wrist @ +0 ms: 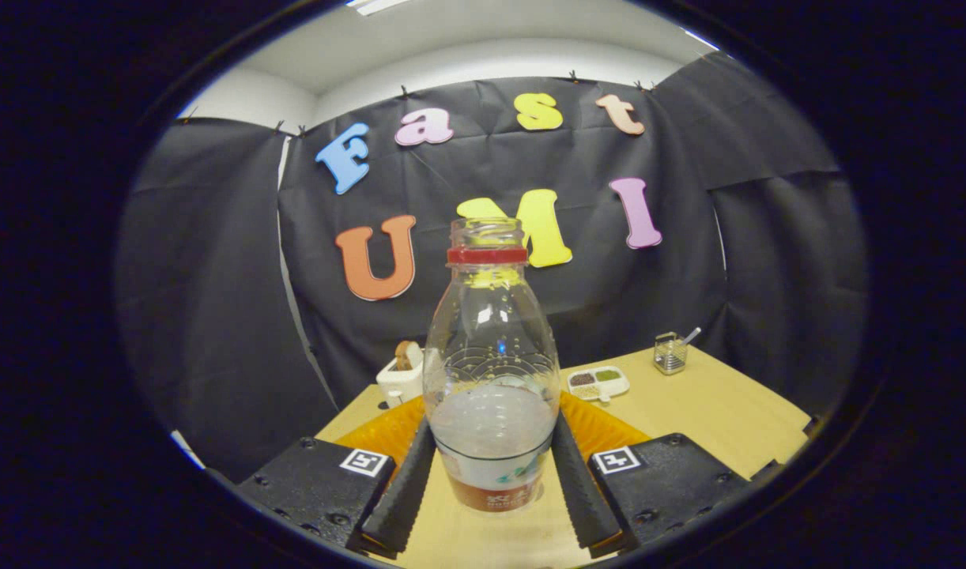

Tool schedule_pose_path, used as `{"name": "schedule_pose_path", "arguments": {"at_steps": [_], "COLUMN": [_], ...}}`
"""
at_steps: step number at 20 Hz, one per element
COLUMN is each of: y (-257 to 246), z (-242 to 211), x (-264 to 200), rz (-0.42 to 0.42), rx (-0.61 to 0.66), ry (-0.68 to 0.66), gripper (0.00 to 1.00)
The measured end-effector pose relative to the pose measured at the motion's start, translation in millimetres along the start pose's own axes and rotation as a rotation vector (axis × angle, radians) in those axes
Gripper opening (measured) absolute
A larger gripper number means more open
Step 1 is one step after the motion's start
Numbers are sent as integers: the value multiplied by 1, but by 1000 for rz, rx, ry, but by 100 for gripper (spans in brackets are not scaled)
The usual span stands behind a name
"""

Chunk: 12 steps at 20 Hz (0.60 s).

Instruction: Take the bottle from table, then pour the juice into the cup, finally place the bottle on the coaster

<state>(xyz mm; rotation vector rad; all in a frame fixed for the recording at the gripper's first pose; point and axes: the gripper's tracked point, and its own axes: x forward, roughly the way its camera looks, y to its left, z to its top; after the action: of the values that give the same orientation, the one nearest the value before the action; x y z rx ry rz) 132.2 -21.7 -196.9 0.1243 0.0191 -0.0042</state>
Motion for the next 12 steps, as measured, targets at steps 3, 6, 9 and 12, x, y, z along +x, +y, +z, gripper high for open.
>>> {"name": "schedule_pose_path", "arguments": {"at_steps": [3,6,9,12], "y": [-3,-9,-12,-19], "z": [-26,-49,-73,-99], "x": [27,48,71,91], "rz": [-22,-40,-49,-65], "rx": [-86,-116,-110,-128], "ry": [6,3,11,26], "gripper": [80,80,80,80]}}
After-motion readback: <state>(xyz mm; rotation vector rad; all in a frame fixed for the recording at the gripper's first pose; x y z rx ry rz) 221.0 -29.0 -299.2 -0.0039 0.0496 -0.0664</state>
